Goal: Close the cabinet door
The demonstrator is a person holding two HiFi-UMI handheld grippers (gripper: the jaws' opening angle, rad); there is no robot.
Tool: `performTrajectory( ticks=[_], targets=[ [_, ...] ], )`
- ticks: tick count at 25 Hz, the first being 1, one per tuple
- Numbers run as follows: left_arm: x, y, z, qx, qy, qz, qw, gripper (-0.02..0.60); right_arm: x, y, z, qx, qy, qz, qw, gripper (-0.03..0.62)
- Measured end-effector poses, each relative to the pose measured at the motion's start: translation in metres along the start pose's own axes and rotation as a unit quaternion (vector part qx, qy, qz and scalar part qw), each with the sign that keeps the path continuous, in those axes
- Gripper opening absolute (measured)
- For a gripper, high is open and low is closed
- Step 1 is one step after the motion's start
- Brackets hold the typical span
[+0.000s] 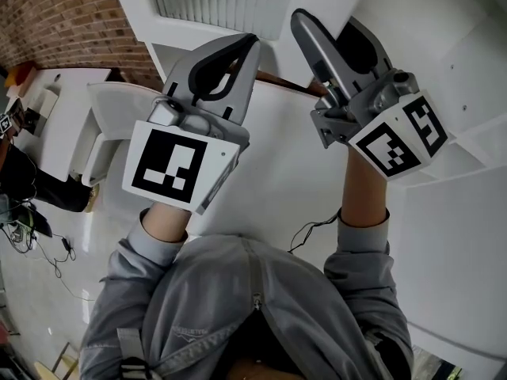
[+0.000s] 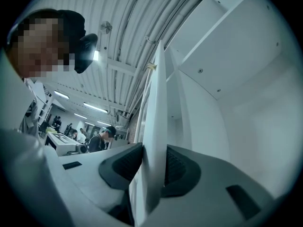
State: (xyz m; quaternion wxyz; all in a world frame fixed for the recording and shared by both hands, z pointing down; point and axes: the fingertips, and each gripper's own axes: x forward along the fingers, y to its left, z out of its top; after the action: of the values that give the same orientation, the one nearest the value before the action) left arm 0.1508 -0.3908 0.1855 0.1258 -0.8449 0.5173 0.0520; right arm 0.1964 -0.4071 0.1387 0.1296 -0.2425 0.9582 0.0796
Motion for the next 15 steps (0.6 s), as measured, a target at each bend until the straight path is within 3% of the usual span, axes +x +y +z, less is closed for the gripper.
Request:
performTrajectory(
  ticks=[15],
  targets=[
    [0.029, -0.007, -0.012, -0.006, 0.003, -0.032, 0.9995, 0.006, 0.0, -0.015, -0.001, 0.006, 0.002, 0.009, 1.0, 0.137]
  ],
)
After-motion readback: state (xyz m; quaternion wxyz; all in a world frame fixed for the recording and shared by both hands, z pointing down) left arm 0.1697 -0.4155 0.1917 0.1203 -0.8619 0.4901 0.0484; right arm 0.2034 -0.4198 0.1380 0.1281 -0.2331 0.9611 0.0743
